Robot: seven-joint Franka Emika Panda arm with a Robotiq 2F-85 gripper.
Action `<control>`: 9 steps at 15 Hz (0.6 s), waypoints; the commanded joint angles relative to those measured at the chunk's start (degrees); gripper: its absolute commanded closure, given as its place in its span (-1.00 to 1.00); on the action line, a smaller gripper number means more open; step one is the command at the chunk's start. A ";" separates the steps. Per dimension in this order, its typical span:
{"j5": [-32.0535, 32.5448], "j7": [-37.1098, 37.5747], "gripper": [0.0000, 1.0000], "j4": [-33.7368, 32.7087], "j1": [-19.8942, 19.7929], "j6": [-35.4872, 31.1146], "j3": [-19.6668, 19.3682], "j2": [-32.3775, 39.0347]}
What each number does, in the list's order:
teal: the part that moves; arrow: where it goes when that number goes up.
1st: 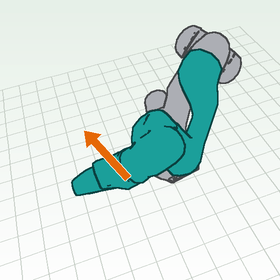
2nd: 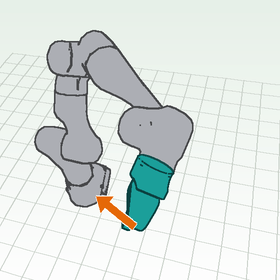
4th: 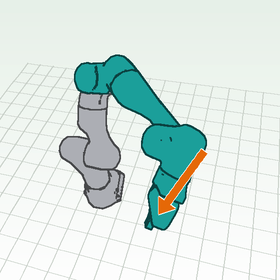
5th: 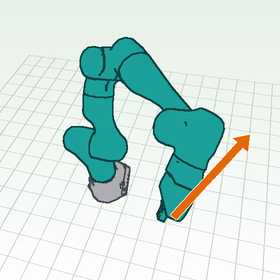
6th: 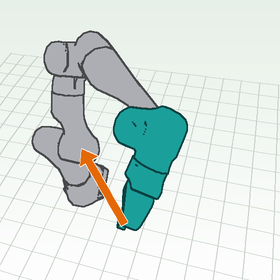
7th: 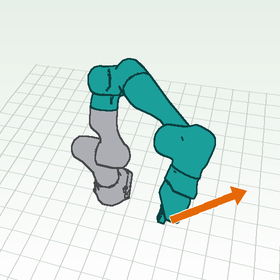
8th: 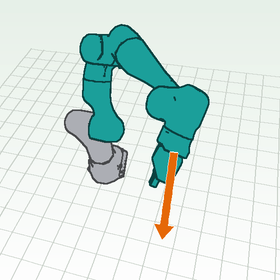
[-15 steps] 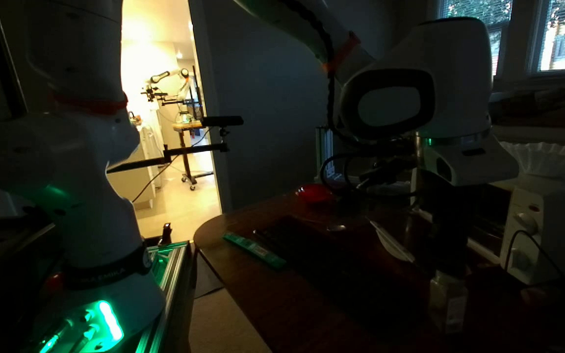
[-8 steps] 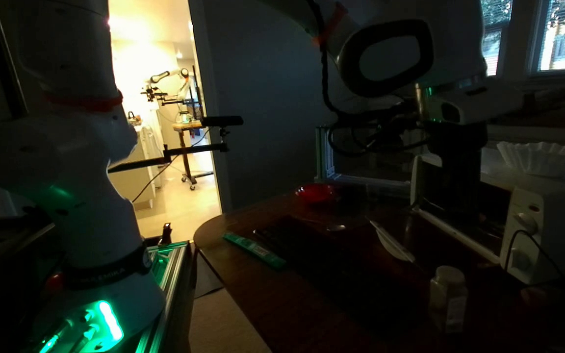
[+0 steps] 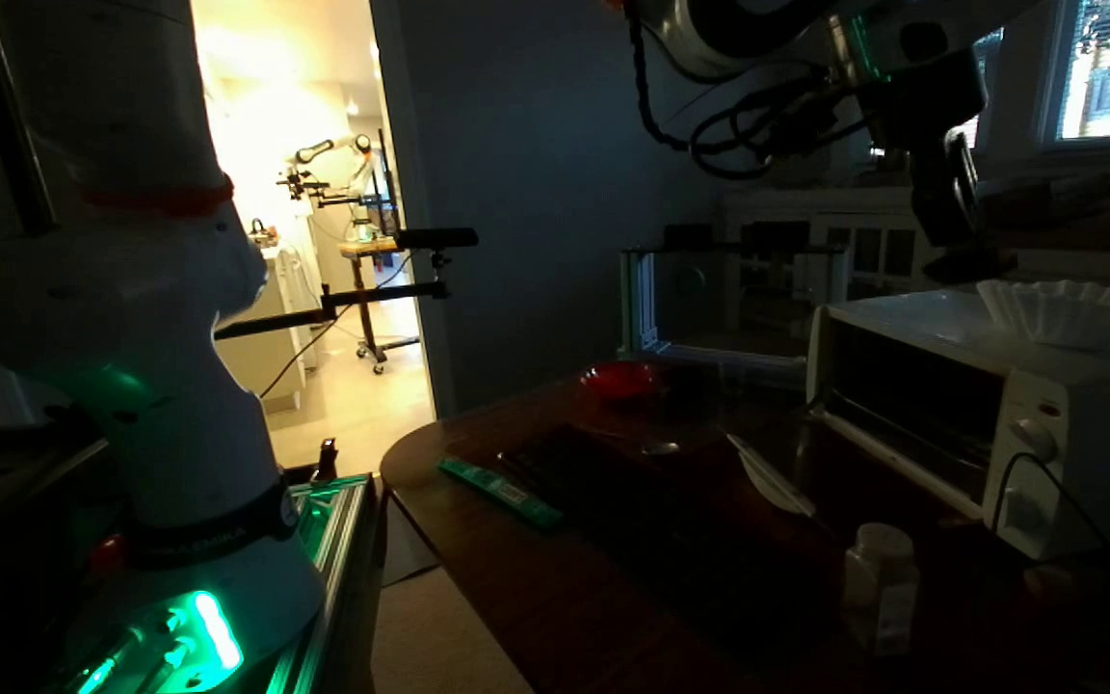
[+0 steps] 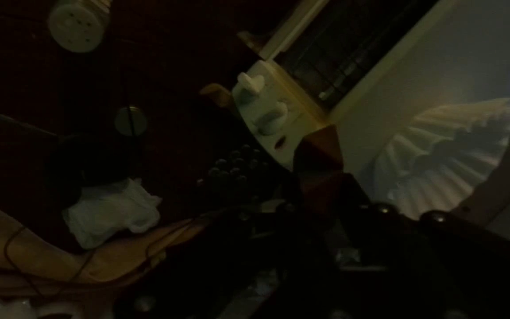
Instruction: Pick up the object from the table and put it in the bowl
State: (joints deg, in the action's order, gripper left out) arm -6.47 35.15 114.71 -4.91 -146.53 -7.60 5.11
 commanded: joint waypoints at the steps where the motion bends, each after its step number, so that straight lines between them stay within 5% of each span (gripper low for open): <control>1: 3.05 -0.33 0.87 -6.37 0.97 -1.04 0.76 3.10; 7: 8.18 0.19 0.87 -14.88 2.60 -7.90 0.03 10.92; 8: 6.85 -0.72 0.87 -11.18 2.61 -6.20 0.14 7.05; 9: 6.74 -0.75 0.49 -11.92 2.75 -6.50 0.02 8.06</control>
State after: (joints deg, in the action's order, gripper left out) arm 0.81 34.85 102.84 -2.81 -153.08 -6.84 13.14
